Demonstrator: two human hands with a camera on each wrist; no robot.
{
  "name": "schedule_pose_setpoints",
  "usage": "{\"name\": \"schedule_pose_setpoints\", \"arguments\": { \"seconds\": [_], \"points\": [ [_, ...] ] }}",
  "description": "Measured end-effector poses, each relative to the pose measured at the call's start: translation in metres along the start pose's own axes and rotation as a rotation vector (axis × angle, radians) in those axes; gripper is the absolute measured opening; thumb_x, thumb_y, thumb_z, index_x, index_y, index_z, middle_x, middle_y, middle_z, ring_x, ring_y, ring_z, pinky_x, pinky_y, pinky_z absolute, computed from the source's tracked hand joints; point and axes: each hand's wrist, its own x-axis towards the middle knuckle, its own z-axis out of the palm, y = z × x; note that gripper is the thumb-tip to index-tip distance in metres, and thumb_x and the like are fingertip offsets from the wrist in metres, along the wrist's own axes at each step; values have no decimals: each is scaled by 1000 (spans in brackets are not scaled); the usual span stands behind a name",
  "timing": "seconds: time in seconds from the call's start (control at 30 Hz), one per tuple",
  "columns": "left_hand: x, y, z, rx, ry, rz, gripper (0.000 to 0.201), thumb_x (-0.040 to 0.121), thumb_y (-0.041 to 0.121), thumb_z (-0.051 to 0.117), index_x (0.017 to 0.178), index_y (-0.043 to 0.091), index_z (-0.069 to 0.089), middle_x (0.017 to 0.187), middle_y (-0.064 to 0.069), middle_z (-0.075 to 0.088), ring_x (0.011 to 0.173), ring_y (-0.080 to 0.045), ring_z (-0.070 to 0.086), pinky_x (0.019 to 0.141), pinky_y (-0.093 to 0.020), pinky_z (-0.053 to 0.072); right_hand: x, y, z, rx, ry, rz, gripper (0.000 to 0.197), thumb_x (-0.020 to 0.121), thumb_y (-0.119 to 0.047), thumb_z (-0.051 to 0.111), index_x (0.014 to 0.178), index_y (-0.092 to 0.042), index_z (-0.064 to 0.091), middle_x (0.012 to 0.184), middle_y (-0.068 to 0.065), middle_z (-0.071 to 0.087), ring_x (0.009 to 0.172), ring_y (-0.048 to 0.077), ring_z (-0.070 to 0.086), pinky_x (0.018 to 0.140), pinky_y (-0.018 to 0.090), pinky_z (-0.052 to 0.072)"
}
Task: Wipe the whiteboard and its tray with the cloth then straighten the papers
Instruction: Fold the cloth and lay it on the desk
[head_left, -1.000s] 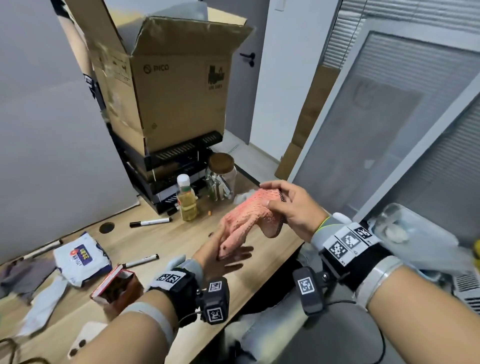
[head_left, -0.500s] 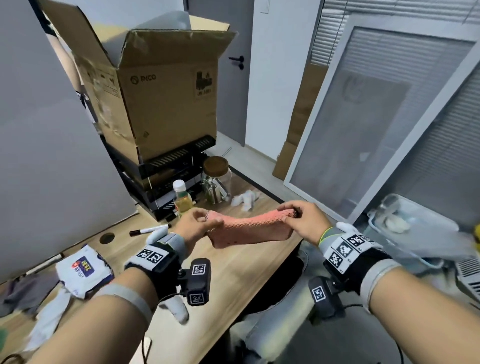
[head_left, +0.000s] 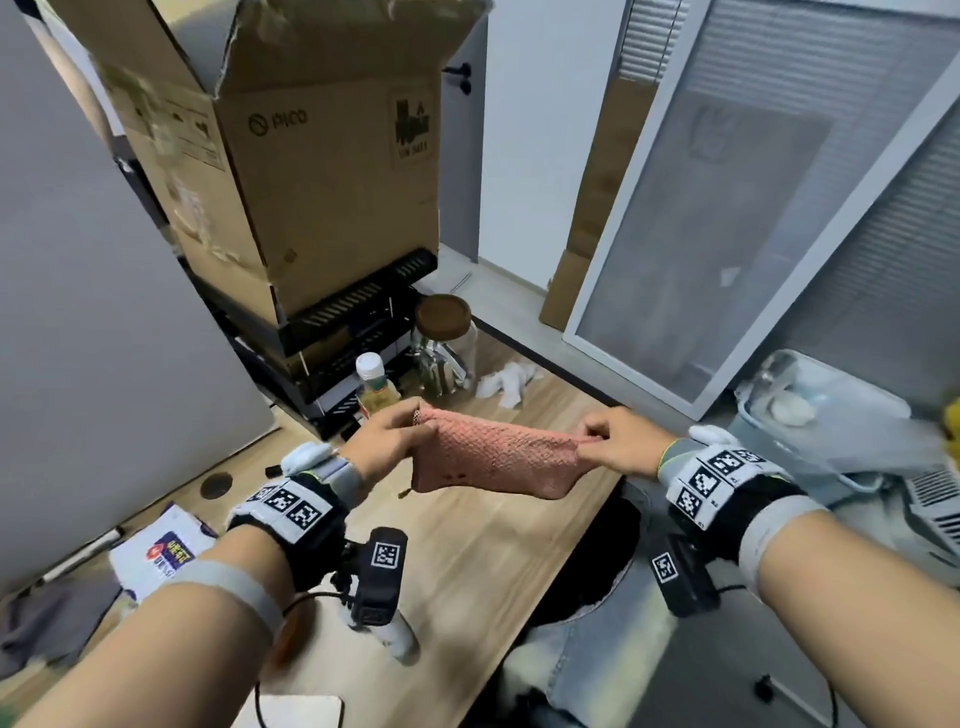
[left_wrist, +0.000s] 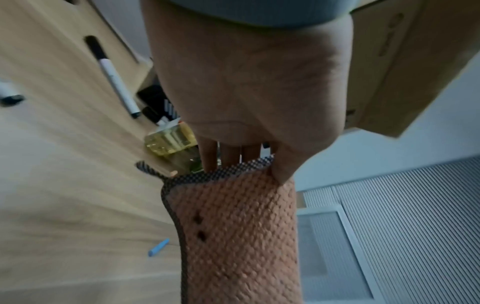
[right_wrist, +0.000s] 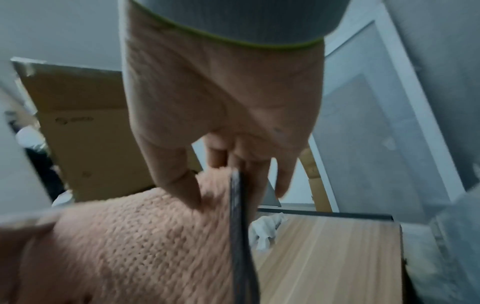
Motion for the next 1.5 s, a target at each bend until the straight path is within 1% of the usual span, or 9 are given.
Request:
{"name": "schedule_pose_setpoints", "arguments": {
  "seconds": [0.13, 0.27, 0.53, 0.63, 0.7, 0.83, 0.93, 1.1, 1.5],
  "points": [
    [8, 30, 15, 88, -175, 173, 10, 95, 14, 57, 92, 5, 54, 81, -2, 53, 78, -11, 48, 70, -19, 42, 3, -34, 26, 19, -372, -89, 47, 73, -26, 83, 115, -24, 63, 89, -10, 67, 88, 7, 62, 89, 23, 49],
    [16, 57, 15, 247, -318, 331, 9, 98, 9, 52, 91, 14, 51, 82, 2, 55, 79, -9, 49, 73, -18, 42, 8, -67, 60, 209, -252, -142, 25, 80, -24, 81, 101, -16, 71, 83, -10, 72, 79, -2, 63, 69, 6, 46],
    [33, 57, -23, 575, -65, 368, 15, 89, 36, 62, 100, 28, 67, 97, 9, 72, 94, -13, 67, 86, -36, 54, 14, -77, 80, 433, -170, -184, 35, 90, -40, 70, 70, -12, 63, 69, 0, 55, 65, 15, 48, 66, 33, 36],
    [30, 44, -26, 415, 229, 243, 23, 85, 34, 72, 106, 27, 68, 90, 13, 69, 83, 2, 63, 77, -13, 49, 20, -78, 88, 801, -149, -101, 19, 96, -20, 65, 86, -4, 69, 84, 9, 64, 83, 19, 55, 80, 35, 43],
    [27, 24, -22, 283, 380, 46, 37, 85, 41, 71, 115, 21, 61, 98, 6, 68, 90, -6, 64, 80, -19, 49, 25, -77, 90, 1022, -147, -11, 19, 99, -14, 60, 94, 1, 69, 90, 13, 69, 89, 26, 62, 87, 43, 50],
    [4, -23, -1, -78, -71, -585, 72, 91, 71, 33, 106, 8, 63, 100, -7, 71, 90, -24, 66, 80, -29, 46, 31, -75, 96, 1245, -172, 113, 18, 102, -6, 50, 98, -4, 67, 85, 7, 75, 77, 14, 72, 77, 27, 60],
    [-5, -46, 12, -533, -273, -660, 88, 83, 82, 31, 105, 5, 69, 99, -12, 72, 97, -27, 66, 96, -39, 47, 35, -71, 100, 1343, -187, 144, 19, 101, -3, 50, 98, -2, 68, 86, 10, 77, 77, 15, 74, 78, 29, 61],
    [3, -51, 28, -791, -54, -381, 10, 90, 25, 63, 91, 20, 72, 85, 1, 73, 90, -18, 61, 92, -33, 46, 35, -63, 107, 1303, -203, 216, 18, 99, -6, 54, 91, -5, 70, 87, 10, 76, 80, 18, 72, 91, 40, 56],
    [15, -72, 40, -681, -87, -362, 57, 85, -5, 66, 135, 18, 51, 88, -12, 75, 77, -22, 70, 74, -33, 58, 40, -32, 126, 1219, -87, 307, 18, 98, -3, 55, 109, -10, 68, 97, 6, 72, 92, 18, 66, 96, 39, 50]
  ]
}}
